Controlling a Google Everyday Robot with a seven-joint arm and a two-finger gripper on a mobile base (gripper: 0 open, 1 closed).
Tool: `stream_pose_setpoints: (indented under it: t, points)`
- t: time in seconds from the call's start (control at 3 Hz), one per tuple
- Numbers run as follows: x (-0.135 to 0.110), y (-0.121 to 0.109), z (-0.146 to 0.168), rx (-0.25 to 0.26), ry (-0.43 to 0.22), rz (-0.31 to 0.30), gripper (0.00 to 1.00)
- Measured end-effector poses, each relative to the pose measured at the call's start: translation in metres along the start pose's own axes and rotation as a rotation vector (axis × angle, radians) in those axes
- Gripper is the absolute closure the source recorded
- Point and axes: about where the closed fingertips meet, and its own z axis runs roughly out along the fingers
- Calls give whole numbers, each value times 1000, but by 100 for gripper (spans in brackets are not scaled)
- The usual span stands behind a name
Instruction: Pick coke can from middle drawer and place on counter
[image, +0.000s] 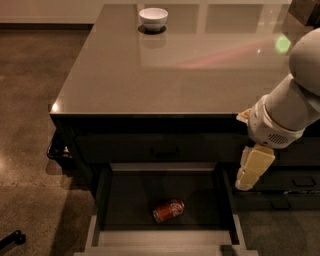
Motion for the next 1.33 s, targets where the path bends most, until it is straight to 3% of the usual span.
stream_pose_setpoints:
  t: [0.33,1.33]
  points:
    - [0,0,0,0,0,0,0]
    - [7,44,149,-221,-132,-6,0]
